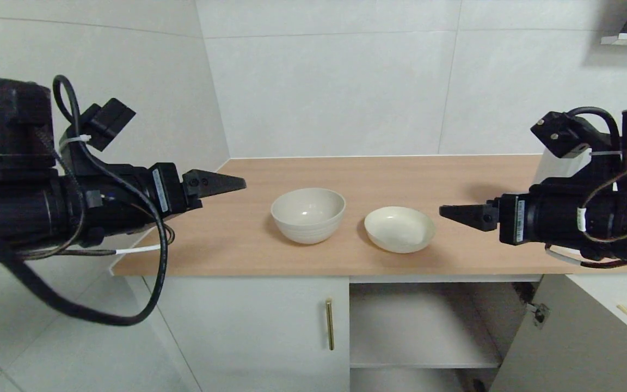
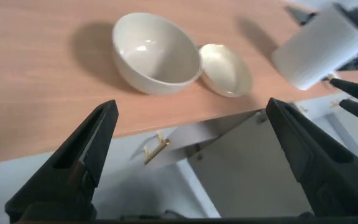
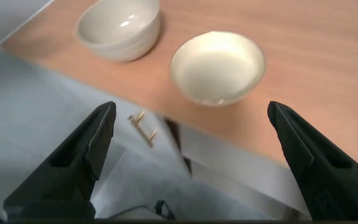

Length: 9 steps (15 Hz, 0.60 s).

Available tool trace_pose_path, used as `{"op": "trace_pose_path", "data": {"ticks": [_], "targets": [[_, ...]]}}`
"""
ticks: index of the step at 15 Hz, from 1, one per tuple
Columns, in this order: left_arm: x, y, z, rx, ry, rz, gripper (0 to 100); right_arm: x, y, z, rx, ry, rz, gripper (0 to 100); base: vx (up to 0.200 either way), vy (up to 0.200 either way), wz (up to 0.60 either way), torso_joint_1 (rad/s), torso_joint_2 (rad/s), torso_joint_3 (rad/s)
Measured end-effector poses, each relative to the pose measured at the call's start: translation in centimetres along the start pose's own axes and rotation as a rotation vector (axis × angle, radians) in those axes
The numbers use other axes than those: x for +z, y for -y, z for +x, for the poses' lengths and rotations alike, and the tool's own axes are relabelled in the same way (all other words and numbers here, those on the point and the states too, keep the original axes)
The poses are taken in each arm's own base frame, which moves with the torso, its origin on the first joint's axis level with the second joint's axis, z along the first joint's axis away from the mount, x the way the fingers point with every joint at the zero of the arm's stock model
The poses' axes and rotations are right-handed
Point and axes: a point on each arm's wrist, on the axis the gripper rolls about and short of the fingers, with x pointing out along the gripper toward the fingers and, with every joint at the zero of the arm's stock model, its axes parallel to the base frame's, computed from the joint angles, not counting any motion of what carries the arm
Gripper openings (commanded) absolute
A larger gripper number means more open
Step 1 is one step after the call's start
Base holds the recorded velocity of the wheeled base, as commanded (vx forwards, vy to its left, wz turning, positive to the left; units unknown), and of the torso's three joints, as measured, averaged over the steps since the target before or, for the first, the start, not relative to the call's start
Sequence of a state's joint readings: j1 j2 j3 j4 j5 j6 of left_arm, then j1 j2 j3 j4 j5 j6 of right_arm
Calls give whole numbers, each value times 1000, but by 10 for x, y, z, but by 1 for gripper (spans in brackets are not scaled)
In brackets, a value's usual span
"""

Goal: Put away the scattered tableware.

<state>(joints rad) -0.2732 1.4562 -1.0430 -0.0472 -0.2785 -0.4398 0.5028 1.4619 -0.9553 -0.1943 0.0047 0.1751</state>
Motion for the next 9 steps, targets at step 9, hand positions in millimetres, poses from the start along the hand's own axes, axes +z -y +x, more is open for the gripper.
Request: {"op": "trace_pose_path", "data": {"ticks": [9], "targets": [[23,0,50,228,-52,-241,100,17,5,58,-270,-89,209,100,0,0,0,0,0,0]]}}
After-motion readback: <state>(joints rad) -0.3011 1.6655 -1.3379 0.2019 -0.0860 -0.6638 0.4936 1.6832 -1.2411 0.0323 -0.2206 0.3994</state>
